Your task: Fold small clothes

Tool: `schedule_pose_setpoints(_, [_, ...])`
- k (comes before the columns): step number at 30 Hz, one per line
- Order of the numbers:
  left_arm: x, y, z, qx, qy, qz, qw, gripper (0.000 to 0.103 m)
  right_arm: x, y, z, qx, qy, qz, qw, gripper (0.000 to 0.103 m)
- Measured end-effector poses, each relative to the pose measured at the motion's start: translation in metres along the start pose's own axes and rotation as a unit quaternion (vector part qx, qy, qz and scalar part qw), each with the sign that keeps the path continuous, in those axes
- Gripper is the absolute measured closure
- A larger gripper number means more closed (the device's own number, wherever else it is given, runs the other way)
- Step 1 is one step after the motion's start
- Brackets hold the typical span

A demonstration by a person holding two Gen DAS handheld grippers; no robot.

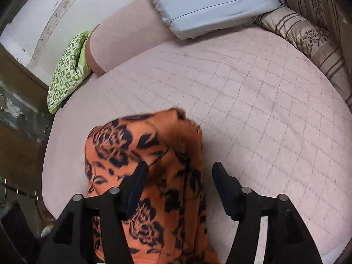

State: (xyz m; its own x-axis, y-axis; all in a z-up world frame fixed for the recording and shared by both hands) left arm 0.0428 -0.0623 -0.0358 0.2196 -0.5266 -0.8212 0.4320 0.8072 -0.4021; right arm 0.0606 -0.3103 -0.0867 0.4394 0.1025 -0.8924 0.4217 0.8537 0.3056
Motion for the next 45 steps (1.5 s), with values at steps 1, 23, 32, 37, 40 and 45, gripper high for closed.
schedule_pose_setpoints(1, [-0.003, 0.010, 0.001, -0.012, 0.003, 0.022, 0.9997, 0.045, 0.001, -0.001, -0.008, 0.008, 0.014, -0.007, 1.000, 0.038])
schedule_pose_setpoints(23, [0.012, 0.034, -0.031, -0.081, 0.058, -0.031, 0.9946, 0.065, 0.000, -0.015, -0.060, 0.008, 0.045, -0.045, 0.998, 0.066])
schedule_pose_setpoints(32, [0.029, 0.059, 0.064, -0.134, 0.025, -0.062, 0.9887, 0.038, -0.002, 0.017, 0.027, -0.011, 0.008, 0.037, 0.999, 0.015])
schedule_pose_setpoints(37, [0.070, 0.082, 0.089, -0.171, 0.033, -0.109, 0.9788, 0.038, 0.051, -0.004, 0.031, 0.011, 0.054, 0.066, 0.996, 0.024])
schedule_pose_setpoints(40, [0.096, 0.089, 0.090, -0.183, 0.048, -0.118, 0.9749, 0.038, 0.066, -0.010, 0.033, 0.028, 0.070, 0.081, 0.994, 0.043])
schedule_pose_setpoints(45, [0.082, 0.098, 0.094, -0.200, 0.033, -0.159, 0.9663, 0.079, 0.073, -0.012, 0.032, 0.048, 0.085, 0.104, 0.990, 0.079])
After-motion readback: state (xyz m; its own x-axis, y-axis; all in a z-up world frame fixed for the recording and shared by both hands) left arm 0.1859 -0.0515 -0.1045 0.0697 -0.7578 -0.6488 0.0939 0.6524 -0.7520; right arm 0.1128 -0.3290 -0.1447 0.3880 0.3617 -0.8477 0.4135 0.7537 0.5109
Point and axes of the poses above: each gripper's, at about its wrist camera, not at the fingertips, and x roughly the way its jaws point, y to its left, z to its top, the point moved 2 cm from there along x, roughly the way its jaws point, and after that the axes turned 2 degrees about y, right-handed, at the moved point
